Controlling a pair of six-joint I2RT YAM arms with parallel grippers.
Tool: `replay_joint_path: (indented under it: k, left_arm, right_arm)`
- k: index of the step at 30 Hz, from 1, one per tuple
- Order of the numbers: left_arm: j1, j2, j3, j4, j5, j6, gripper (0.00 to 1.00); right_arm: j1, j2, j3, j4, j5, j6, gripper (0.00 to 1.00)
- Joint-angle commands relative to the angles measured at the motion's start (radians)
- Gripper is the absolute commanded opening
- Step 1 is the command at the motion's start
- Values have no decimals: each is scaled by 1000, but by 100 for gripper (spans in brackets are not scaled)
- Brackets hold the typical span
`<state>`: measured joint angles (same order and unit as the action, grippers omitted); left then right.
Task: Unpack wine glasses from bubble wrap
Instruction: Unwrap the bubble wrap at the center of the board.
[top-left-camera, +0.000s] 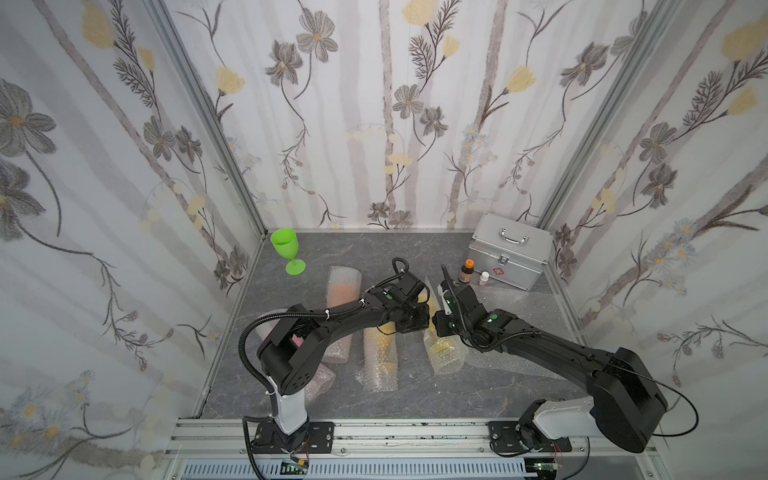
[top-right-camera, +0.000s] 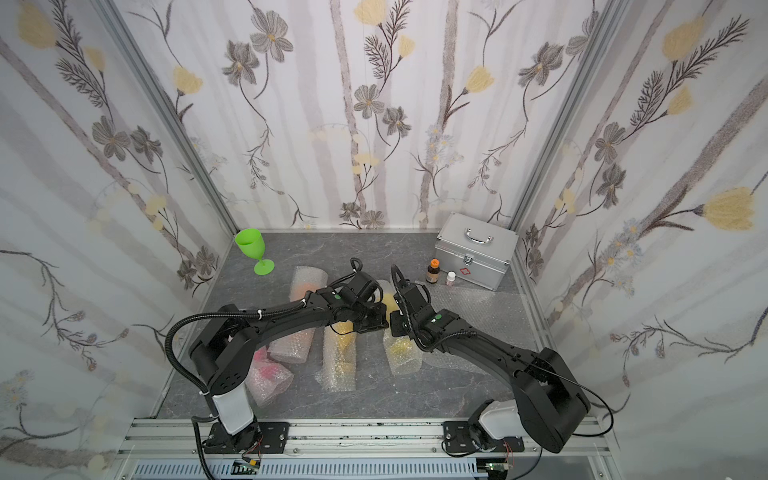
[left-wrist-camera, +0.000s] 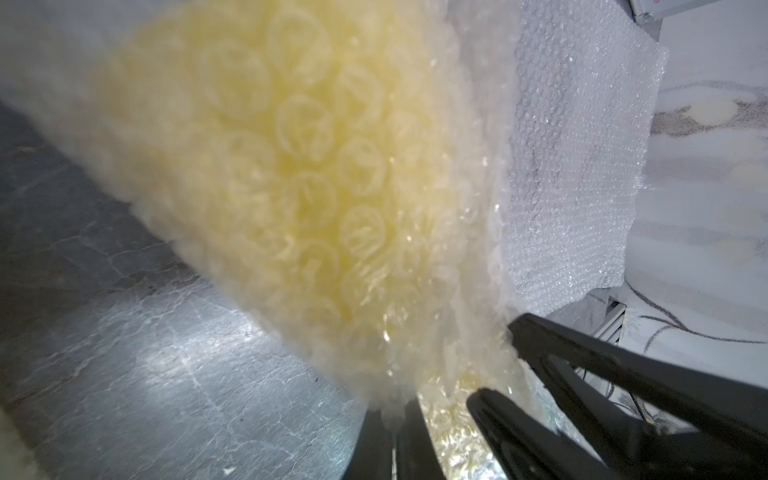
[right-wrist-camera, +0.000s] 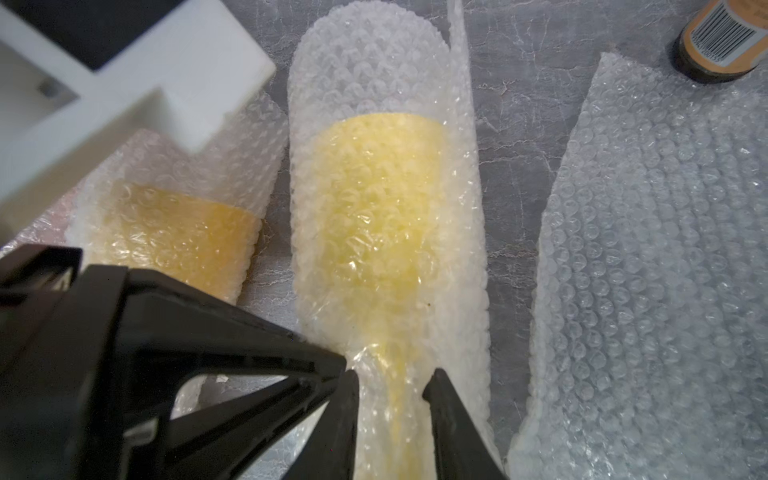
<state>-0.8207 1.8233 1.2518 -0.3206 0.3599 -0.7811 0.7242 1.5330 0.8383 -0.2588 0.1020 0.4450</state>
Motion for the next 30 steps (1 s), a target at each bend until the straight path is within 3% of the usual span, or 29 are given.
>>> replay_joint_path:
  k: [1,18,30]
  left_arm:
    - [0,-9,11,3,-4,14,0]
    - [0,-10,6,-1,-2,25,0]
    - [3,-12,7,-8,-8,39,0]
  right_arm:
    - [0,12,17,3,37,-9,31]
    - [-3,104,79,-5,24,-30,34]
    - [-6,71,43,-21,18,-63,38]
